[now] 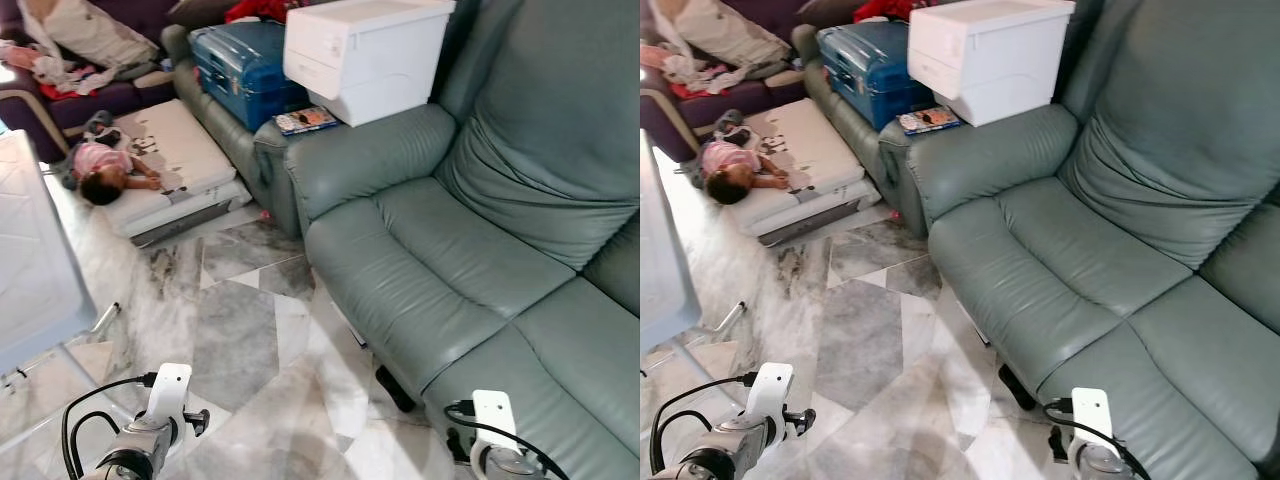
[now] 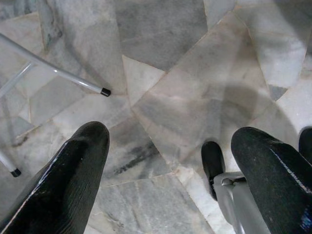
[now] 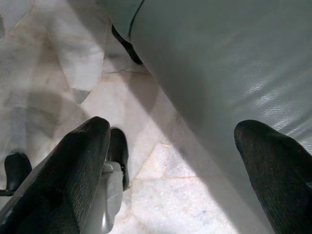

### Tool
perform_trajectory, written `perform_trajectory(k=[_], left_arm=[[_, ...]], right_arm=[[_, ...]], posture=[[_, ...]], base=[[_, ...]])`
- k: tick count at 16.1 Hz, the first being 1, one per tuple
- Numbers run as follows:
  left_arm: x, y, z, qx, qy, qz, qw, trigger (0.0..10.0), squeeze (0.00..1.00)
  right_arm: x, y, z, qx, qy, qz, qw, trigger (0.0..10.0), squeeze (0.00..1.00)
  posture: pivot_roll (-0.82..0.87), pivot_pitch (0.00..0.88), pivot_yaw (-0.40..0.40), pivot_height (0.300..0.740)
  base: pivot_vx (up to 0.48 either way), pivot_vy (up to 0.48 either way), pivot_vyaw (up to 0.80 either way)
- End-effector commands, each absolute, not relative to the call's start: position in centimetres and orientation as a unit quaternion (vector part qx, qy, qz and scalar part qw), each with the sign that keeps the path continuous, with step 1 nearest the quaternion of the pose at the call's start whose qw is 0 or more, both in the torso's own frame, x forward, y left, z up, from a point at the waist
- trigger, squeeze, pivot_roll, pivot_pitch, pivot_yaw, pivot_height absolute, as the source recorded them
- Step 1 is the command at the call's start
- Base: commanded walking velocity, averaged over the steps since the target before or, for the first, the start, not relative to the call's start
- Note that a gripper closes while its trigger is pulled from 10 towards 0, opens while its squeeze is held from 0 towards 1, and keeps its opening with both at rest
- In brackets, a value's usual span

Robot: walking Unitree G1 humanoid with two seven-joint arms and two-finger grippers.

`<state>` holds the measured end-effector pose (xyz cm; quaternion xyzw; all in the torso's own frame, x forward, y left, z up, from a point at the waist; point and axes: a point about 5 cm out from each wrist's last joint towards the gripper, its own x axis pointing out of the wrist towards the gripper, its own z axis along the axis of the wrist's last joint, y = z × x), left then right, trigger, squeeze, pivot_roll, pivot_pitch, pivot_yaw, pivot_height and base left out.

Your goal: Picking trash to rubbish bin

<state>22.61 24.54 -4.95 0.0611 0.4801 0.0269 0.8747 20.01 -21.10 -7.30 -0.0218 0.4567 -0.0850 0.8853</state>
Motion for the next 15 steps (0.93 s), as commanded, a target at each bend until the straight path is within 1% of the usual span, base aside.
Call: perform_trajectory(k=[1, 4, 5, 6, 8, 15], left_arm=[[22.9, 24.6, -4.8, 0.051, 0.474, 0.035, 0.878, 10.0, 0.0], [23.1, 24.5, -4.7, 0.046, 0.47, 0.039, 0.881, 10.0, 0.0], [23.2, 24.4, -4.6, 0.05, 0.469, 0.039, 0.881, 10.0, 0.0], [23.2, 24.5, -4.6, 0.054, 0.469, 0.04, 0.881, 10.0, 0.0], [23.0, 24.7, -4.6, 0.059, 0.469, 0.042, 0.88, 10.0, 0.0], [22.9, 25.0, -4.7, 0.054, 0.47, 0.056, 0.879, 10.0, 0.0]], right_arm=[[20.3, -20.6, -7.3, -0.008, 0.459, -0.094, 0.884, 10.0, 0.0], [21.1, -19.5, -7.0, -0.002, 0.451, -0.081, 0.889, 10.0, 0.0], [21.7, -18.7, -6.8, -0.003, 0.446, -0.068, 0.892, 10.0, 0.0], [21.0, -19.9, -7.0, -0.007, 0.447, -0.073, 0.891, 10.0, 0.0], [20.8, -20.7, -6.9, -0.015, 0.449, -0.074, 0.89, 10.0, 0.0], [20.9, -20.7, -6.9, -0.016, 0.452, -0.072, 0.889, 10.0, 0.0]], posture=[[0.01, 0.061, 0.04, 0.74], [0.01, 0.063, 0.04, 0.74], [0.01, 0.063, 0.039, 0.74], [0.01, 0.065, 0.039, 0.74], [0.01, 0.065, 0.039, 0.74], [0.02, 0.071, 0.036, 0.74]], base=[[0.0, 0.0, 0.0], [0.0, 0.0, 0.0], [0.0, 0.0, 0.0], [0.0, 0.0, 0.0], [0.0, 0.0, 0.0], [0.0, 0.0, 0.0]])
